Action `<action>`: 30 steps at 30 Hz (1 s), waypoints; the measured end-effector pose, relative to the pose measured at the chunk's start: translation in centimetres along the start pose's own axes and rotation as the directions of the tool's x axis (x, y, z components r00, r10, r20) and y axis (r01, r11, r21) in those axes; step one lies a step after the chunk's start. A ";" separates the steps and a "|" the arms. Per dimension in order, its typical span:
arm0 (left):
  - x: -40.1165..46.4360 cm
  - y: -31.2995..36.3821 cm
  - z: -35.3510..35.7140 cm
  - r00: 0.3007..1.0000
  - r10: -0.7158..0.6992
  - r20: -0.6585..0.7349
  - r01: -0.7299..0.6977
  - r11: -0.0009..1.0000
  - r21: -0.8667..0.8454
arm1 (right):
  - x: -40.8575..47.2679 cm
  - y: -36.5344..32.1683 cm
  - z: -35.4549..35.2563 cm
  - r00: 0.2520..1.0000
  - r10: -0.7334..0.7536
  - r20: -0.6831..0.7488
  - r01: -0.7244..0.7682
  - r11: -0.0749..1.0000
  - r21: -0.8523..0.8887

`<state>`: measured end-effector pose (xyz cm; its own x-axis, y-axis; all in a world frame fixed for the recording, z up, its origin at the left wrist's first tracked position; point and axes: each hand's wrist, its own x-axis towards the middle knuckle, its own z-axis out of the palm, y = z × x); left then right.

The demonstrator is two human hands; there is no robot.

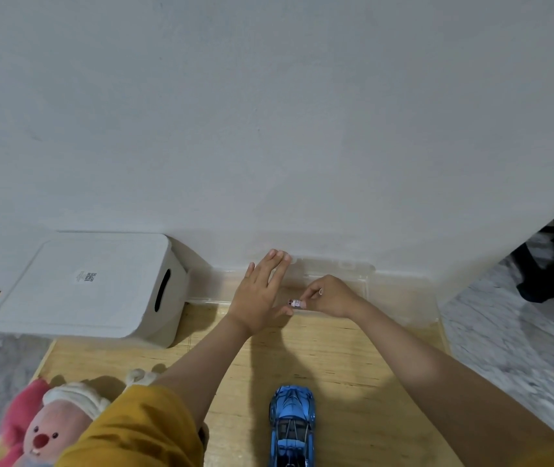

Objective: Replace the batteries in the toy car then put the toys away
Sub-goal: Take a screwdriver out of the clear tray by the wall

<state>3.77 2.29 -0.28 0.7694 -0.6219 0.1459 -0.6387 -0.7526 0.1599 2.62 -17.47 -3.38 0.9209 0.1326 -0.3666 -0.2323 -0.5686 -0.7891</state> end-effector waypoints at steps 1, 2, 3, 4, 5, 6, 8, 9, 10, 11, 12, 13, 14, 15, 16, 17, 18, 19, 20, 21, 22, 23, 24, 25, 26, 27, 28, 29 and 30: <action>0.1 0.0 0.0 1.000 -0.001 0.005 0.001 1.000 -0.001 | -0.3 -0.2 -0.3 1.000 -0.010 -0.023 0.011 1.000 0.023; 0.1 0.0 0.1 1.000 -0.001 0.006 0.001 1.000 -0.005 | -0.6 -0.4 -0.5 0.999 -0.018 -0.046 0.020 0.999 0.043; 0.2 0.0 0.2 1.000 -0.002 0.004 0.002 1.000 -0.011 | -1.0 -0.6 -0.8 0.998 -0.023 -0.066 0.027 0.998 0.057; 0.2 0.0 0.2 1.000 -0.005 0.005 0.005 1.000 -0.017 | -1.3 -0.8 -1.0 0.996 -0.025 -0.081 0.031 0.997 0.068; 0.2 0.0 0.2 1.000 -0.009 0.011 0.009 1.000 -0.019 | -1.7 -1.0 -1.2 0.995 -0.026 -0.092 0.033 0.996 0.077; 0.2 0.0 0.2 1.000 -0.012 0.019 0.012 1.000 -0.015 | -2.2 -1.1 -1.3 0.995 -0.025 -0.100 0.033 0.996 0.085; 0.2 0.1 0.2 0.999 -0.026 0.045 0.026 1.000 0.002 | -3.3 -1.1 -1.3 0.994 -0.019 -0.109 0.028 0.996 0.082; 0.2 0.1 0.3 0.997 -0.039 0.065 0.037 0.999 0.017 | -3.9 -1.0 -1.3 0.994 -0.020 -0.112 0.027 0.998 0.061; 0.2 0.2 0.3 0.995 -0.052 0.086 0.050 0.998 0.034 | -4.6 -0.8 -1.1 0.993 -0.023 -0.115 0.027 0.999 0.031; 0.2 0.3 0.4 0.993 -0.066 0.102 0.061 0.997 0.052 | -5.2 -0.4 -0.9 0.993 -0.028 -0.119 0.028 1.000 -0.002; 0.2 0.5 0.5 0.991 -0.079 0.111 0.071 0.995 0.072 | -5.9 0.0 -0.6 0.992 -0.034 -0.124 0.029 0.999 -0.038; 0.1 0.6 0.5 0.989 -0.089 0.120 0.079 0.993 0.091 | -6.6 0.5 -0.1 0.991 -0.037 -0.132 0.027 0.997 -0.077; 0.1 0.7 0.5 0.987 -0.098 0.129 0.085 0.991 0.104 | -7.3 1.0 0.4 0.989 -0.035 -0.142 0.018 0.993 -0.116; 0.0 0.9 0.4 0.985 -0.104 0.137 0.090 0.990 0.109 | -7.9 1.7 1.0 0.988 -0.026 -0.154 0.002 0.989 -0.149; 0.0 1.0 0.4 0.984 -0.108 0.142 0.093 0.989 0.113 | -8.4 2.3 1.5 0.986 -0.010 -0.164 -0.020 0.984 -0.177; 0.1 1.1 0.3 0.983 -0.112 0.144 0.095 0.989 0.117 | -9.0 2.9 2.1 0.984 0.008 -0.176 -0.044 0.978 -0.204; 0.1 1.2 0.3 0.983 -0.114 0.145 0.098 0.988 0.118 | -9.5 3.4 2.7 0.982 0.017 -0.190 -0.062 0.970 -0.234; 0.1 1.2 0.3 0.982 -0.117 0.145 0.101 0.988 0.114 | -9.9 3.8 3.2 0.978 0.010 -0.210 -0.066 0.964 -0.259; 0.1 1.3 0.3 0.982 -0.121 0.144 0.105 0.988 0.110 | -10.3 4.1 3.8 0.971 -0.010 -0.238 -0.056 0.961 -0.269; 0.0 1.4 0.3 0.982 -0.124 0.143 0.109 0.988 0.107 | -10.7 4.3 4.3 0.960 -0.036 -0.276 -0.040 0.964 -0.264; 0.0 1.4 0.3 0.982 -0.126 0.142 0.112 0.988 0.104 | -11.0 4.5 4.7 0.946 -0.065 -0.317 -0.020 0.966 -0.257; 0.0 1.5 0.3 0.982 -0.128 0.140 0.115 0.988 0.102 | -11.2 4.6 5.1 0.932 -0.092 -0.350 -0.001 0.966 -0.258; -0.1 1.6 0.4 0.982 -0.130 0.137 0.117 0.988 0.100 | -11.4 4.8 5.4 0.922 -0.116 -0.370 0.015 0.964 -0.265; -0.1 1.6 0.4 0.982 -0.133 0.135 0.120 0.988 0.098 | -11.5 5.0 5.7 0.915 -0.136 -0.379 0.030 0.962 -0.272; -0.1 1.7 0.4 0.981 -0.136 0.136 0.124 0.988 0.093 | -11.6 5.2 6.0 0.910 -0.149 -0.388 0.040 0.960 -0.276; -0.2 1.8 0.4 0.981 -0.139 0.137 0.127 0.988 0.092 | -11.6 5.3 6.2 0.903 -0.156 -0.401 0.043 0.960 -0.276; -0.2 1.8 0.4 0.980 -0.142 0.139 0.129 0.987 0.097 | -11.7 5.5 6.5 0.894 -0.157 -0.419 0.038 0.960 -0.278; -0.2 1.8 0.4 0.980 -0.144 0.140 0.130 0.986 0.105 | -11.7 5.6 6.7 0.885 -0.157 -0.439 0.029 0.958 -0.284; -0.3 1.8 0.4 0.979 -0.144 0.142 0.128 0.985 0.113 | -11.7 5.7 7.0 0.875 -0.160 -0.457 0.021 0.955 -0.295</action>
<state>2.40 0.99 -0.42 0.8469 -0.5314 -0.0187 -0.5293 -0.8459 0.0660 -11.72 -16.62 -7.06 0.9861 -0.1635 0.0305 -0.1102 -0.7799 -0.6161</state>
